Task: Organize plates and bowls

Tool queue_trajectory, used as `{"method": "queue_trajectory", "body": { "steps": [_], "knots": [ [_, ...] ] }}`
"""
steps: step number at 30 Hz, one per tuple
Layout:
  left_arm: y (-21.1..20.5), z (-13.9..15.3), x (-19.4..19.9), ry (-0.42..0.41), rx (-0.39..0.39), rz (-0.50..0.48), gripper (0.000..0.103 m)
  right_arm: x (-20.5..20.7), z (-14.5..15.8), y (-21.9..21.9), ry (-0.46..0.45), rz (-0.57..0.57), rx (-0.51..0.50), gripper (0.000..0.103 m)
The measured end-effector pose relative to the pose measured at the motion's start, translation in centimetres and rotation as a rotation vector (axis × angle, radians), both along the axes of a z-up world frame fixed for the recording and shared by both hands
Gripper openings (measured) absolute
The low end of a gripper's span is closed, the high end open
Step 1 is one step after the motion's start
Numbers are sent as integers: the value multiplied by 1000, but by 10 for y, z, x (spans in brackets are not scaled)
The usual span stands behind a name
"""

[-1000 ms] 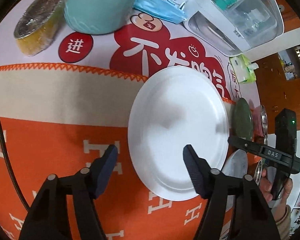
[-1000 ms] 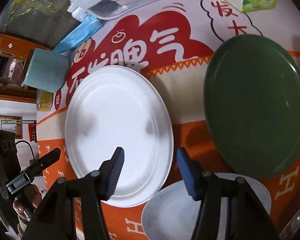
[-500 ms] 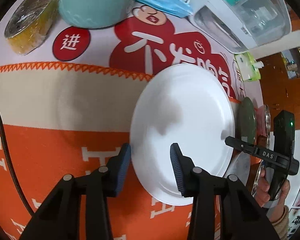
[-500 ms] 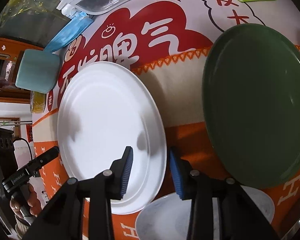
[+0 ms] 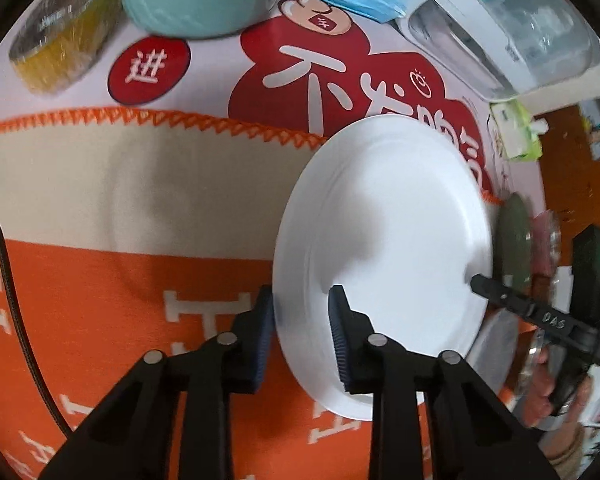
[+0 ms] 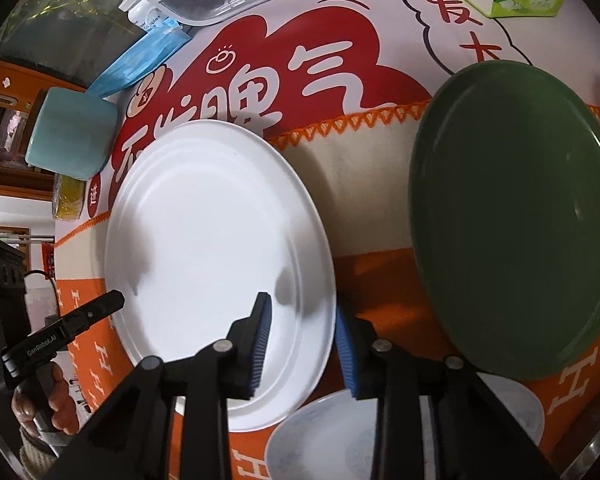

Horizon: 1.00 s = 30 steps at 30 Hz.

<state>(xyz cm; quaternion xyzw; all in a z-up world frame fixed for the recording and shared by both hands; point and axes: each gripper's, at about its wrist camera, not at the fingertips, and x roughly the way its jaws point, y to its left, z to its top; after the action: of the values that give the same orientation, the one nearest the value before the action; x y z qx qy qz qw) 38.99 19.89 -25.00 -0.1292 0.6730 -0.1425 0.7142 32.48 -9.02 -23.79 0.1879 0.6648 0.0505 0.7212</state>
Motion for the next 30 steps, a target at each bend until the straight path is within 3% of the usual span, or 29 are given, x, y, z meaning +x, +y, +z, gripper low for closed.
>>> {"method": "queue_trajectory", "body": {
  "steps": [4, 8, 15, 21, 30],
  "knots": [
    [7, 14, -4, -31, -1, 24, 17, -3, 1, -1, -10, 4, -1, 21],
    [18, 34, -5, -70, -20, 65, 16, -6, 9, 0, -51, -1, 41, 21],
    [34, 68, -38, -115, 27, 51, 16, -27, 34, 17, -82, 35, 47, 21],
    [55, 84, -115, -101, 61, 38, 17, -85, 52, 38, -84, 120, 64, 21],
    [86, 82, -242, -91, 86, 61, 18, -192, 49, 71, -70, 211, 81, 21]
  ]
}}
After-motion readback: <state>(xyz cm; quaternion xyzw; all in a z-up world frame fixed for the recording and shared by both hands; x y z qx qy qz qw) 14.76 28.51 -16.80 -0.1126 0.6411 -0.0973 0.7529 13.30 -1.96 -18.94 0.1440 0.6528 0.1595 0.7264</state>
